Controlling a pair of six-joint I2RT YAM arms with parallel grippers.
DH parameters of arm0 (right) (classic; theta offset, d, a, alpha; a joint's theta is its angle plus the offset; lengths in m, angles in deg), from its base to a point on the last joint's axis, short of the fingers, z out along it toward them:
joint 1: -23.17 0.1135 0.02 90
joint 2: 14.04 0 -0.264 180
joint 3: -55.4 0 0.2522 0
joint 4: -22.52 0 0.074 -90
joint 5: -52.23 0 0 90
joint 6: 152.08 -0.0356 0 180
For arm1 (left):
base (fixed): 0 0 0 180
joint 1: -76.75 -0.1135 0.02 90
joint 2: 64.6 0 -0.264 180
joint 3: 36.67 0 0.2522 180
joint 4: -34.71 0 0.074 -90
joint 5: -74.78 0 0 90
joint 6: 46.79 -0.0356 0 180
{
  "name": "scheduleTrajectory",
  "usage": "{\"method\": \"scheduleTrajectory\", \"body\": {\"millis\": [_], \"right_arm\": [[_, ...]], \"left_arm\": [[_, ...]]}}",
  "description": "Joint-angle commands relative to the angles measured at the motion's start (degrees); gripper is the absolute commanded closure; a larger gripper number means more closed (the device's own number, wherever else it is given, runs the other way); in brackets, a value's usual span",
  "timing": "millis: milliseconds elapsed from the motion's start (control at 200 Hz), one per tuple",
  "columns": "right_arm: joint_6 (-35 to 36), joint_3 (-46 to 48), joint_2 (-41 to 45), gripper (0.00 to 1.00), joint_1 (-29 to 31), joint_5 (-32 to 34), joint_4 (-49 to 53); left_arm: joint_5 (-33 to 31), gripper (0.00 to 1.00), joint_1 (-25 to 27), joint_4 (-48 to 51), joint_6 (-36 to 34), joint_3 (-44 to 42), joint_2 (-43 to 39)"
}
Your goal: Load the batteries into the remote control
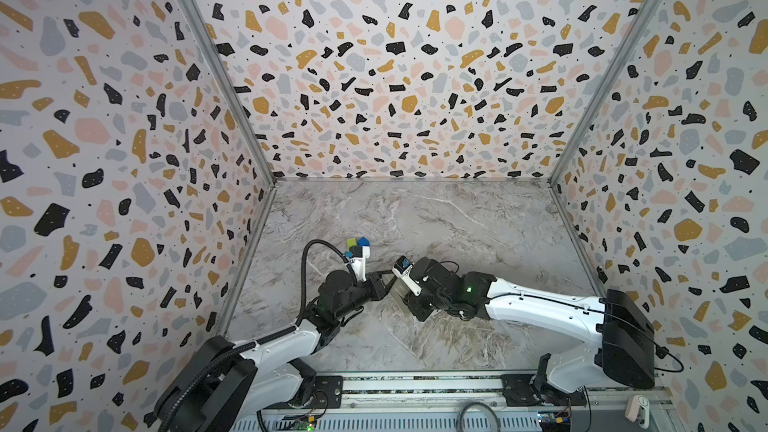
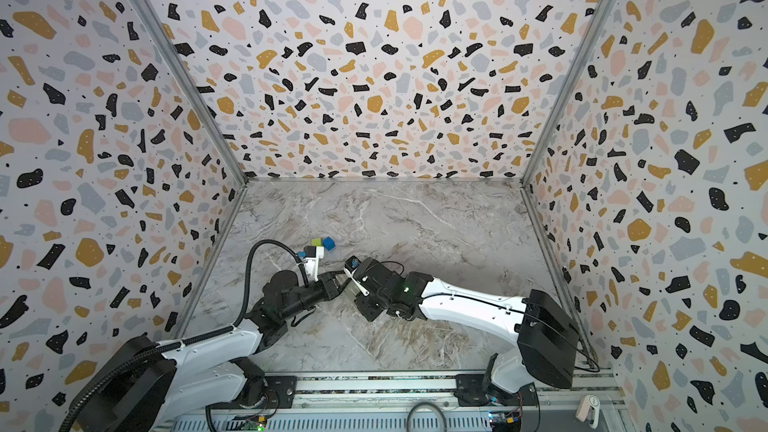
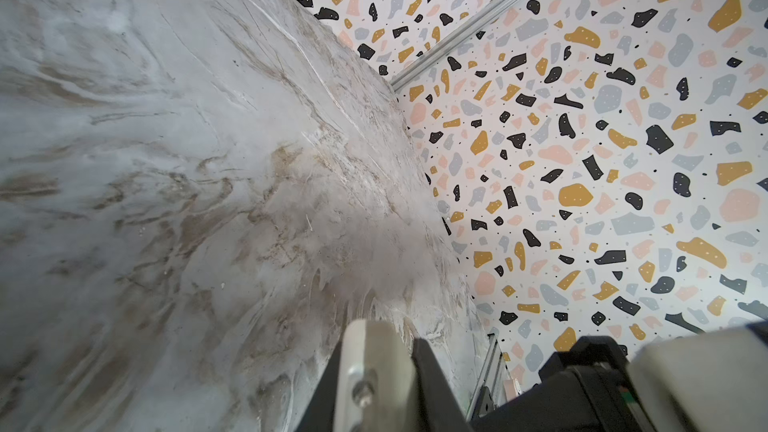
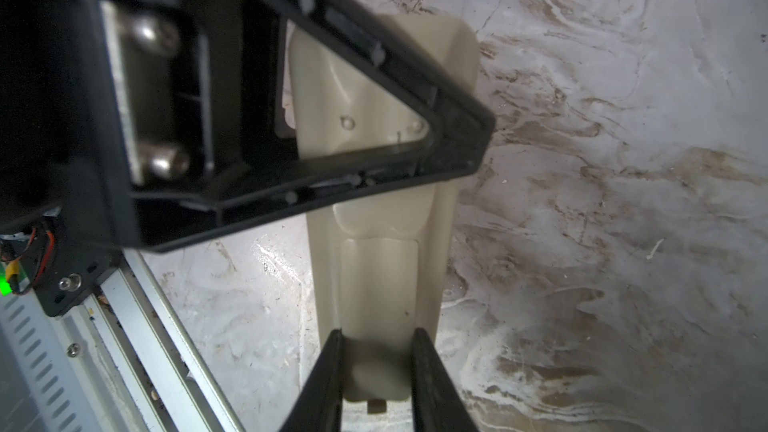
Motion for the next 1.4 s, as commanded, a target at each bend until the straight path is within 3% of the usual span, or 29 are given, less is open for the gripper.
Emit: {"method": "scheduleTrajectory", "body": {"millis": [0, 270, 841, 1396], "right_arm": [[-0.3, -1.6, -1.0, 1.00, -0.3, 0.3, -1.1], [0.1, -1.8, -1.0, 1.00, -0.2, 1.9, -0.5], [1.2, -1.1, 1.0, 0.69, 0.7, 2.9, -1.4], [1.0, -1.8, 4.6, 0.62, 2.4, 3.7, 0.9]], "left_arm": [[3.8, 1.00, 0.5, -8.4, 1.8, 0.0, -0.1], [4.4, 1.00, 0.5, -9.1, 2.7, -0.2, -0.7], [4.6, 1.00, 0.5, -7.8, 2.3, -0.3, -1.6], [4.1, 1.00, 0.5, -5.0, 0.9, -0.2, -2.8]]}}
